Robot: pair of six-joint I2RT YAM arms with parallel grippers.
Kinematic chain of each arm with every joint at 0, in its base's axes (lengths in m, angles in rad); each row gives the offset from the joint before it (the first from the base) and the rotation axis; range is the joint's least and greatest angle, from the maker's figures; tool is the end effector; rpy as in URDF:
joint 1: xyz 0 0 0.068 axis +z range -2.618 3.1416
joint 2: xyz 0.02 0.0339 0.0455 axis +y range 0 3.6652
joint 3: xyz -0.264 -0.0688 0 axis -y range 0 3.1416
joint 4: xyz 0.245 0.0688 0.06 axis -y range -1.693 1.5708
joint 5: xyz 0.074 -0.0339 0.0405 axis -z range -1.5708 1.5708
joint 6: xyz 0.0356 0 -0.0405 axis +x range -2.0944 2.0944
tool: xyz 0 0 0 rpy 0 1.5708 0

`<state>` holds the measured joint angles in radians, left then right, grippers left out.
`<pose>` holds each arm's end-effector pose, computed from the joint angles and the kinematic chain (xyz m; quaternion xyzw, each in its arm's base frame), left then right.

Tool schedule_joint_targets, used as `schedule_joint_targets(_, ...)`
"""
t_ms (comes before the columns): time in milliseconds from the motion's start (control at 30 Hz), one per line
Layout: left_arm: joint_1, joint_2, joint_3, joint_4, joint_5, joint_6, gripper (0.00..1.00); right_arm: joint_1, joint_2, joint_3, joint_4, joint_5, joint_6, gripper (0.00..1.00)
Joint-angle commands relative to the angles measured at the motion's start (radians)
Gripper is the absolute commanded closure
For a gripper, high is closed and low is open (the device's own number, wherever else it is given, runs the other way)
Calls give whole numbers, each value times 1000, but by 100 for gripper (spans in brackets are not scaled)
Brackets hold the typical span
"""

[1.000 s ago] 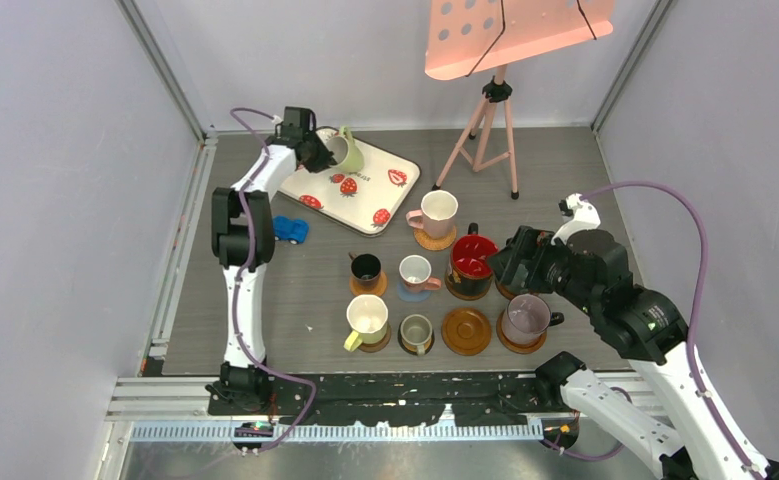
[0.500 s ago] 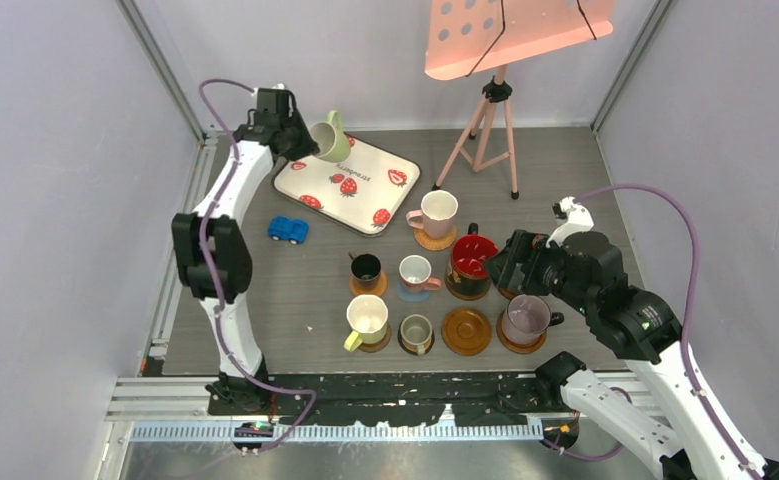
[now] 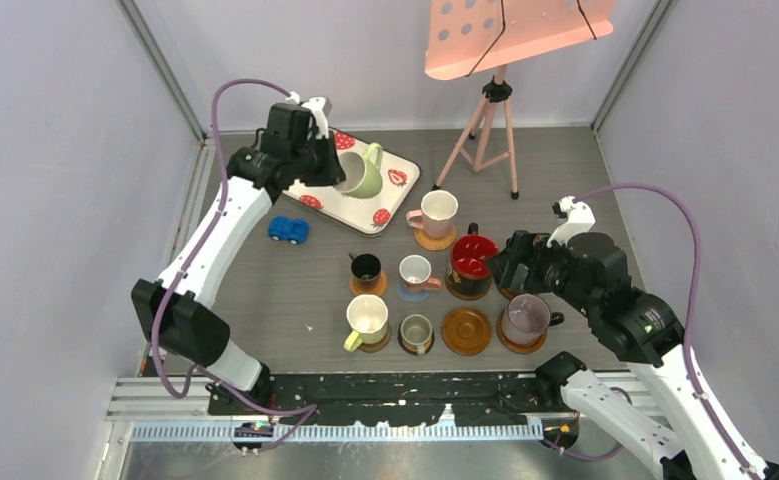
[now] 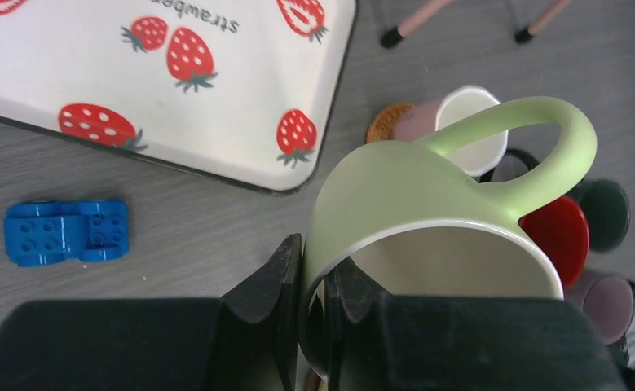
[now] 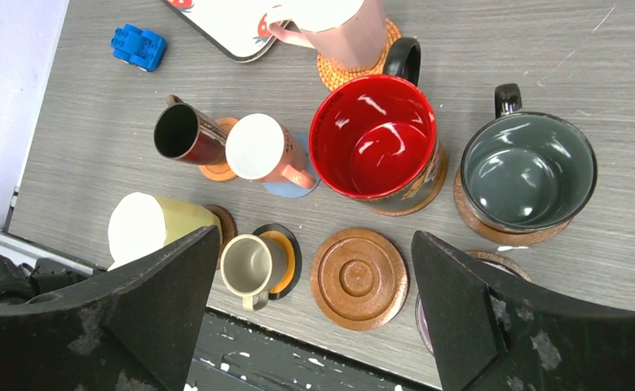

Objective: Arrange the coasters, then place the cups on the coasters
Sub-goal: Pick up the cup from the tray, then place the cup on the coaster.

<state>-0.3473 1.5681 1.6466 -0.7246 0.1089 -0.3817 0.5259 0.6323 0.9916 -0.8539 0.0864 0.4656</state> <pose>0.3242 -0.1215 0.3907 0.0089 0.8940 -0.2043 0.3988 0.0981 0.0534 0.3599 -0.0037 0.8582 0.2109 0.4680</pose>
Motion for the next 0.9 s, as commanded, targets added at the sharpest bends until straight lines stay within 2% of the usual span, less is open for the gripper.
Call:
schedule_joint_targets(0, -79, -134, -19, -30, 44, 85, 100, -3, -9, 72, 42, 36, -63, 5)
schedule_joint_targets(267, -300, -165, -18, -103, 74, 166, 100, -3, -54, 144, 12, 56, -116, 5)
schedule_joint_targets(433, -443, -154, -25, -114, 78, 187, 100, -3, -144, 134, 15, 154, -102, 5)
schedule_joint_targets(700, -662, -79, 39, -161, -86, 160, 100, -3, -209, 174, -31, 192, -91, 5)
schedule_joint_targets(867, -767, 18, 85, -194, -196, 46, 100, -3, -256, 231, -59, 238, -73, 5)
